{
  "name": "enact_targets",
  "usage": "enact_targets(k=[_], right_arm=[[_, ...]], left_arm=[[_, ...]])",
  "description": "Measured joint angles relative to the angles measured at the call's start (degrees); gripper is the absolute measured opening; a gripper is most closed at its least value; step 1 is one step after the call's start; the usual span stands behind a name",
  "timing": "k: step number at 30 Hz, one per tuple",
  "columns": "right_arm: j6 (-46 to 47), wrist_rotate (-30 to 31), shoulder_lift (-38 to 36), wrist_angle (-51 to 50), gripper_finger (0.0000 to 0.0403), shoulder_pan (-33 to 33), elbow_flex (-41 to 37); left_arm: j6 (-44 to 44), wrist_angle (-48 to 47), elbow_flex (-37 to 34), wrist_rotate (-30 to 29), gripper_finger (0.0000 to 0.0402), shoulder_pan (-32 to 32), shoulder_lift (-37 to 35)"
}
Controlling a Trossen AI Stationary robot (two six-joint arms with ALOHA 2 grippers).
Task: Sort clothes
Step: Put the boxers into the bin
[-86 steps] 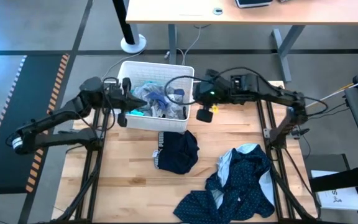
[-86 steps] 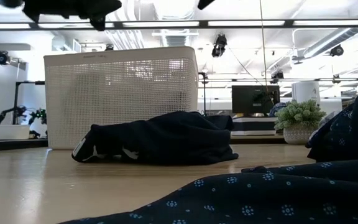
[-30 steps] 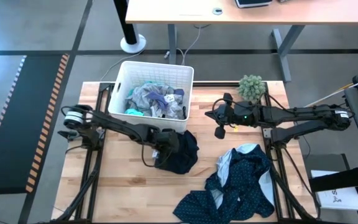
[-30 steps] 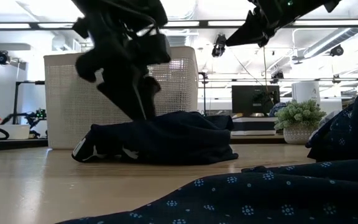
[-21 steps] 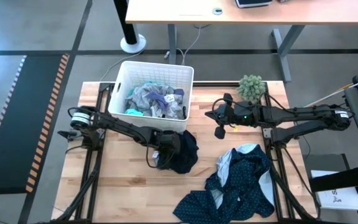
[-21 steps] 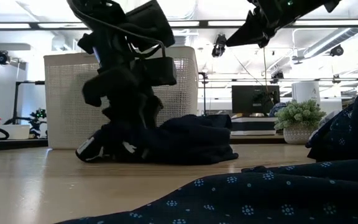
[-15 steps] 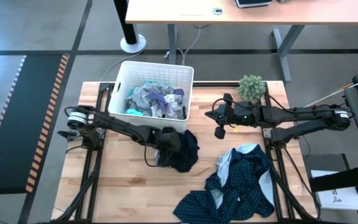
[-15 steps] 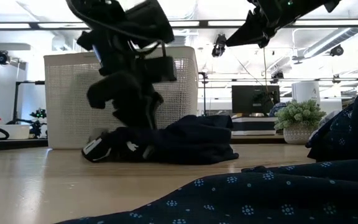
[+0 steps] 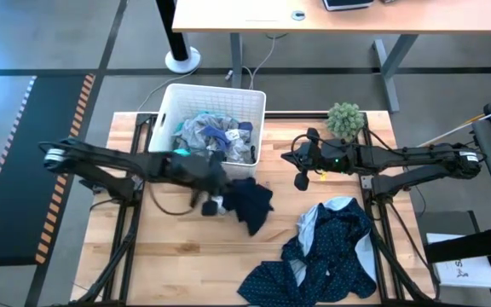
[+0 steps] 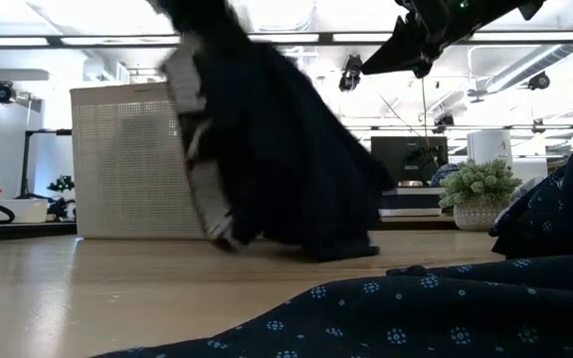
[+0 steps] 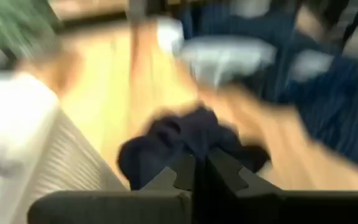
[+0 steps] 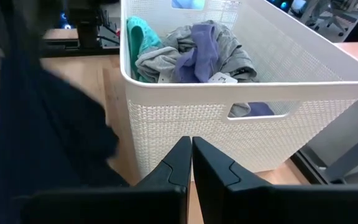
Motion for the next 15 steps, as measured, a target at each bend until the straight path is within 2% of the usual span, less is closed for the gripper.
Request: enact_targets(k=[5, 9, 15], right_arm=[[0.6, 0.0, 0.0, 0.2, 0.0, 0.0, 0.0], [1.5, 0.0, 0.0, 0.3, 0.0, 0.0, 0.0], [2.6, 0.0, 0.0, 0.4, 0.0, 0.0, 0.0]], left_arm=[[1.9, 4.4, 0.0, 0.0, 0.0001, 0.0, -9.5], [4.8, 11.3, 0.0, -0.5, 0.0001, 0.3, -15.0], [10.3, 17.4, 2.2, -3.9, 0.0, 3.1, -17.9]])
